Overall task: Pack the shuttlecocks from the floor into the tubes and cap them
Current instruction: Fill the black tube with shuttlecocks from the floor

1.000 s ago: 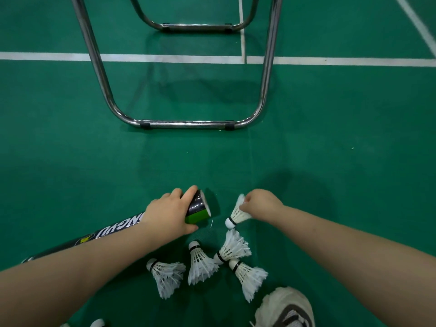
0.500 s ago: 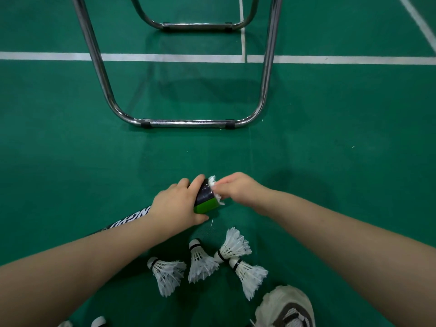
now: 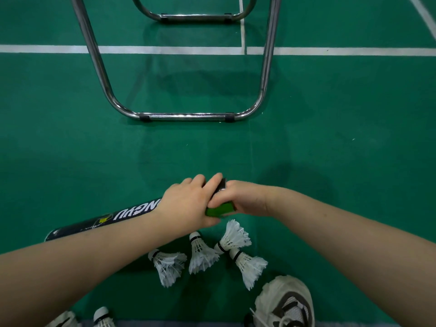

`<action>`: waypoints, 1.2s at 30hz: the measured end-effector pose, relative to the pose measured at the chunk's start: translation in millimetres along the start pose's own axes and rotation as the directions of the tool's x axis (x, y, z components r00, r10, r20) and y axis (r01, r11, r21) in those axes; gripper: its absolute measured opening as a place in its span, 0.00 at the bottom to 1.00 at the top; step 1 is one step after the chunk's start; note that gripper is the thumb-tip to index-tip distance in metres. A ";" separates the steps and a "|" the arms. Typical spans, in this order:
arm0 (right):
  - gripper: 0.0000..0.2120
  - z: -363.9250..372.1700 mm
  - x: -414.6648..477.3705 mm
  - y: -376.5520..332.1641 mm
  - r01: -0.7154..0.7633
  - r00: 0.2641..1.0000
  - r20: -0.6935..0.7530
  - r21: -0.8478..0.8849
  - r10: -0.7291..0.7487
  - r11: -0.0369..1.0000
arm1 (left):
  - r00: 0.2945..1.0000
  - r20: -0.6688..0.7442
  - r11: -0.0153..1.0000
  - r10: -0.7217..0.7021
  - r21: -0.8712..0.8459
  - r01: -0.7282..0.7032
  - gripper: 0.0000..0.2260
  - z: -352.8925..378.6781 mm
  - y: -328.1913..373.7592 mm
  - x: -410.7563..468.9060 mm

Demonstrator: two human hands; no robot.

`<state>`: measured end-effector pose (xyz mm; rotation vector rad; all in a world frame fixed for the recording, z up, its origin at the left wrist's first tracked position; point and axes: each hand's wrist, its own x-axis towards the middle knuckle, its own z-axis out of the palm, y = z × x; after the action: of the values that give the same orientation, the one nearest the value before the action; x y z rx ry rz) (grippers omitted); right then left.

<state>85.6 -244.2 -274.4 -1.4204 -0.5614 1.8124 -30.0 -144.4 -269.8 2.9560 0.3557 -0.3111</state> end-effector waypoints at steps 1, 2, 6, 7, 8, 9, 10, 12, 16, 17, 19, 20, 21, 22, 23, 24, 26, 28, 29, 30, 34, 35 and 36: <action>0.10 0.8 0.3 1.8 -0.001 0.996 -0.087 0.007 0.002 1.000 | 1.000 0.015 1.000 -0.011 0.002 0.011 0.40 3.1 -3.4 -1.4; 0.06 -0.3 -1.0 3.1 -0.013 0.981 -0.191 -0.021 0.008 1.000 | 0.999 0.029 1.000 -0.024 0.015 0.024 0.39 6.1 -7.1 -3.2; 0.07 -14.2 -9.1 17.5 -0.203 0.866 -0.499 -0.311 0.022 0.929 | 0.992 0.102 0.995 -0.076 0.072 0.069 0.40 19.0 -20.7 -15.4; 0.07 -15.8 -9.8 25.4 -0.290 0.850 -0.524 -0.389 0.048 0.874 | 0.989 0.116 0.995 -0.088 0.066 0.081 0.41 22.0 -22.9 -18.4; 0.10 -13.8 -9.9 33.0 -0.371 0.843 -0.530 -0.451 0.091 0.812 | 0.987 0.126 0.994 -0.101 0.056 0.095 0.41 24.8 -24.1 -21.0; 0.15 -9.8 -9.3 40.3 -0.430 0.837 -0.531 -0.491 0.131 0.758 | 0.985 0.133 0.993 -0.115 0.045 0.110 0.41 27.2 -24.4 -23.4; 0.20 -4.4 -8.1 47.1 -0.465 0.832 -0.531 -0.506 0.162 0.726 | 0.982 0.139 0.992 -0.127 0.036 0.123 0.41 29.6 -23.8 -25.9; 0.25 5.7 -5.7 57.7 -0.492 0.825 -0.536 -0.523 0.180 0.696 | 0.980 0.144 0.990 -0.141 0.022 0.139 0.40 33.9 -22.3 -29.8; 0.18 18.6 -4.5 72.5 -0.533 0.820 -0.533 -0.574 0.210 0.622 | 0.978 0.147 0.989 -0.145 0.011 0.145 0.40 36.3 -21.1 -36.1; 0.17 20.6 -3.8 74.0 -0.528 0.825 -0.525 -0.582 0.211 0.619 | 0.978 0.149 0.989 -0.146 0.010 0.146 0.40 36.7 -21.2 -37.2; 0.11 19.0 -2.9 71.4 -0.497 0.832 -0.525 -0.567 0.176 0.657 | 0.978 0.145 0.989 -0.150 0.005 0.151 0.40 37.3 -21.5 -38.7; 0.09 16.3 -2.6 66.2 -0.478 0.828 -0.542 -0.545 0.146 0.688 | 0.978 0.141 0.988 -0.154 0.002 0.155 0.40 36.9 -22.2 -39.3; 0.10 12.5 -2.8 58.6 -0.465 0.815 -0.568 -0.525 0.113 0.713 | 0.978 0.135 0.987 -0.158 0.000 0.160 0.40 36.3 -23.5 -39.8; 0.09 8.1 -4.0 49.7 -0.446 0.800 -0.597 -0.514 0.069 0.733 | 0.979 0.128 0.987 -0.161 -0.001 0.163 0.40 35.6 -24.9 -40.2; 0.10 3.9 -5.6 40.4 -0.422 0.779 -0.627 -0.503 0.018 0.754 | 0.979 0.121 0.986 -0.164 -0.003 0.166 0.40 34.9 -26.2 -40.5; 0.11 -0.1 -7.3 32.5 -0.378 0.750 -0.660 -0.473 -0.036 0.796 | 0.979 0.117 0.986 -0.166 -0.005 0.168 0.40 34.3 -27.4 -40.8; 0.10 -5.1 -9.6 22.9 -0.240 0.693 -0.715 -0.344 -0.088 0.908 | 0.979 0.116 0.986 -0.166 -0.011 0.169 0.40 32.9 -28.9 -41.0; 0.07 -2.5 -8.2 20.4 -0.140 0.698 -0.710 -0.261 -0.092 0.955 | 0.980 0.116 0.986 -0.164 -0.021 0.167 0.40 31.2 -28.9 -40.6; 0.07 1.1 -6.3 20.3 -0.122 0.726 -0.682 -0.255 -0.089 0.959 | 0.980 0.114 0.986 -0.163 -0.026 0.167 0.40 30.0 -27.9 -40.3; 0.08 5.3 -4.3 20.0 -0.096 0.762 -0.641 -0.257 -0.096 0.962 | 0.980 0.112 0.985 -0.163 -0.032 0.167 0.40 28.8 -26.6 -39.8; 0.17 22.3 1.3 11.9 -0.020 0.904 -0.419 -0.232 -0.082 0.972 | 0.984 0.094 0.985 -0.151 -0.074 0.159 0.40 25.1 -16.9 -36.4; 0.18 25.3 1.1 9.5 -0.030 0.928 -0.367 -0.229 -0.058 0.973 | 0.985 0.088 0.984 -0.147 -0.084 0.154 0.40 23.8 -15.0 -35.5; 0.17 26.9 0.6 7.6 -0.047 0.947 -0.319 -0.220 -0.026 0.974 | 0.986 0.080 0.984 -0.144 -0.093 0.151 0.40 21.9 -13.7 -34.6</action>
<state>57.7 -245.5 -272.6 -1.8310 -0.6023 1.5153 -70.4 -142.5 -285.0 2.8181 0.5650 -0.4060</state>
